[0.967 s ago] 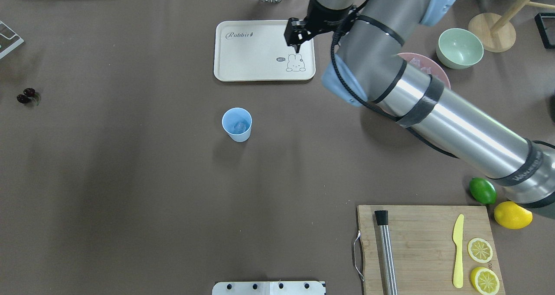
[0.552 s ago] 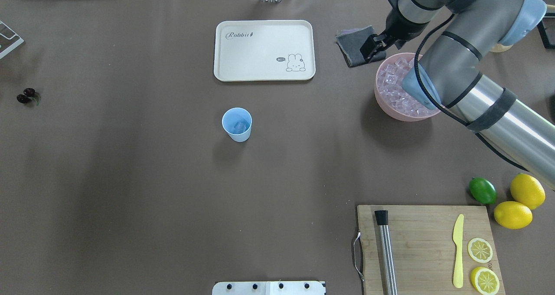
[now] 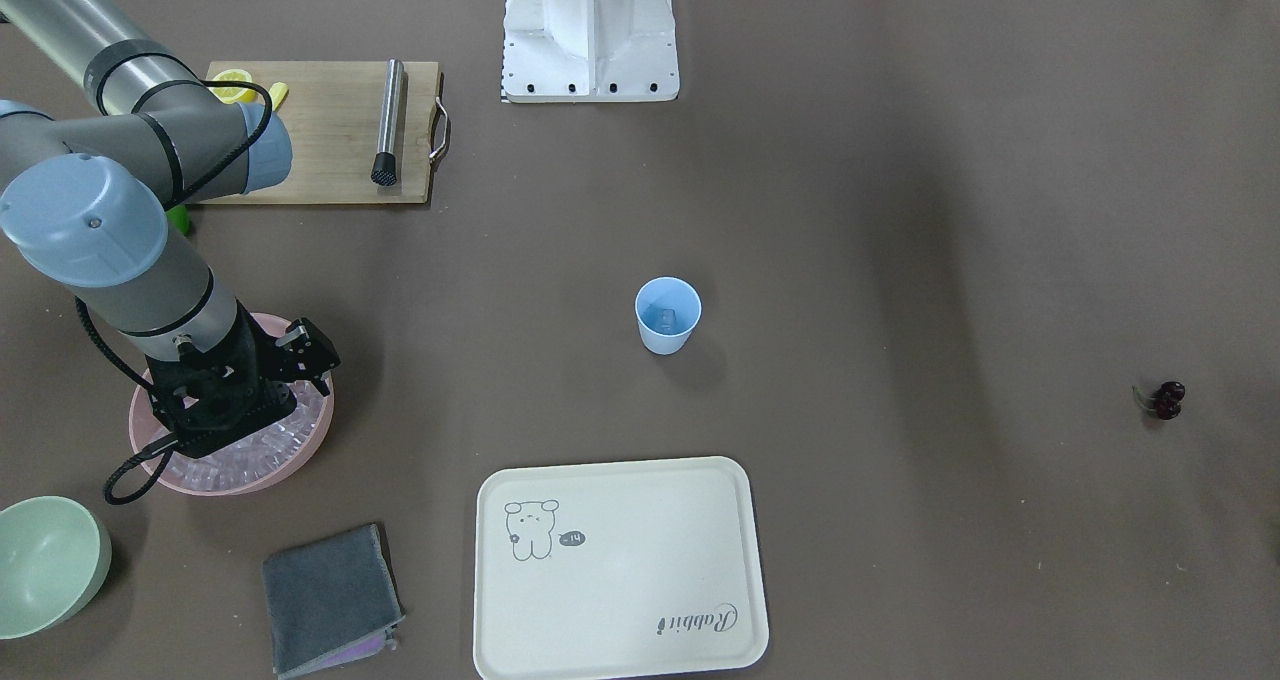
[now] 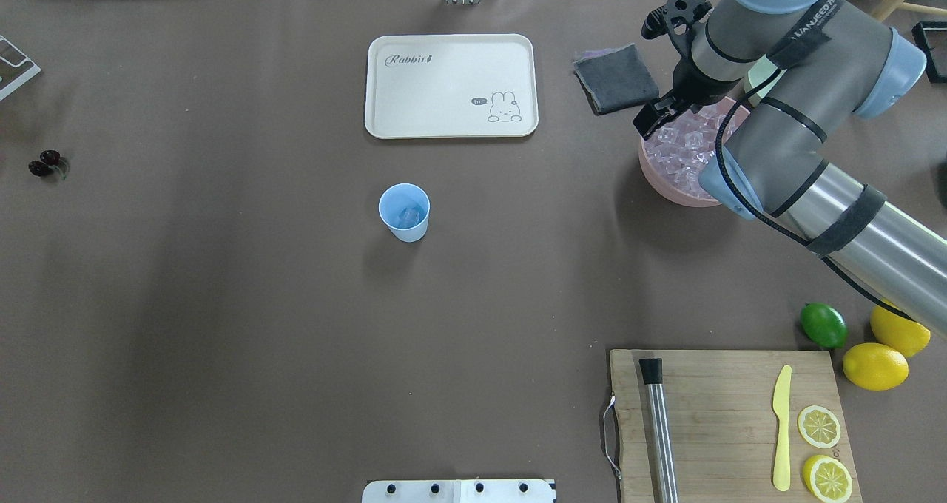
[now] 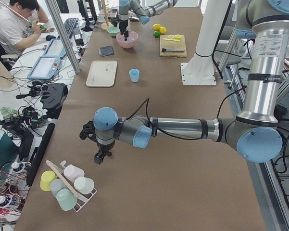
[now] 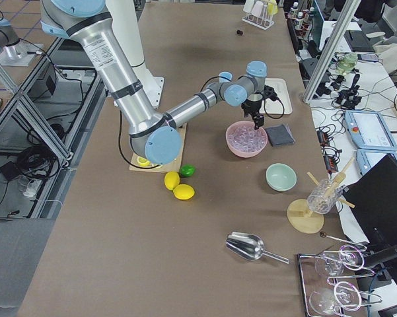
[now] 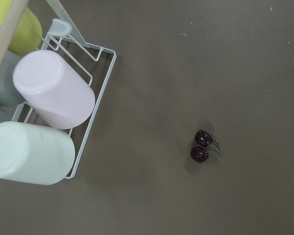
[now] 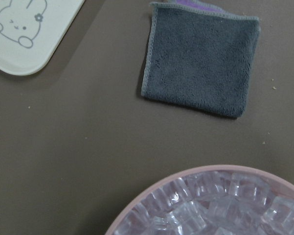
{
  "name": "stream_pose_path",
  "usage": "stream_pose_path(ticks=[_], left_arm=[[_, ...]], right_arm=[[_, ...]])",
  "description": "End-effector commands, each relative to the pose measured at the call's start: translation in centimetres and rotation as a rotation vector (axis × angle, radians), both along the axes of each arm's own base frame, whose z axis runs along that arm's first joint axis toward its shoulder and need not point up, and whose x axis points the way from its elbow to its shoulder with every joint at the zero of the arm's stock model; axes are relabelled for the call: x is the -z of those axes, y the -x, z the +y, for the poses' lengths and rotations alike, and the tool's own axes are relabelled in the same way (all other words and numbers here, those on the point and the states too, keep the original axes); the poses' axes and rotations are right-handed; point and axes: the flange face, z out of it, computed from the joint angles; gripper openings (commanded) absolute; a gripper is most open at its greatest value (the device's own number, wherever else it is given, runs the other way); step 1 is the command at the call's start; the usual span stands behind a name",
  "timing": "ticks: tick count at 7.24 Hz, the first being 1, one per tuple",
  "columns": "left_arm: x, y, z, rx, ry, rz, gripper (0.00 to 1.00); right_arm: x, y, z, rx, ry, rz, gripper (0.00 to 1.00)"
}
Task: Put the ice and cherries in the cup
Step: 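Return the right gripper to the pink bowl and grasp an ice cube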
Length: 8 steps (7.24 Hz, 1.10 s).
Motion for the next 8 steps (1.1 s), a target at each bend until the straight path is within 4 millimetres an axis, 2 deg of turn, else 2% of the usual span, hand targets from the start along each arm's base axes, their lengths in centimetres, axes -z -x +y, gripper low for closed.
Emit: stream_pose_path(ticks=[1,6,8], left_arm=[[-0.7,0.0,-0.1,0.000,-0.006,0.000,0.98],[-0.5,0.0,-0.1,0.000,-0.011,0.000,0.98],[-0.7,0.0,-0.1,-0.001,-0.012,0.000,0.98]], right_arm=[[-1.2,-0.7,0.0,0.003,-0.013,-0.003,0.99],[-6.1,0.0,-0.8,0.003,-0.018,-0.013,0.98],[-7.0,-0.1,-0.4,0.005,-0.008,-0.005,0.98]])
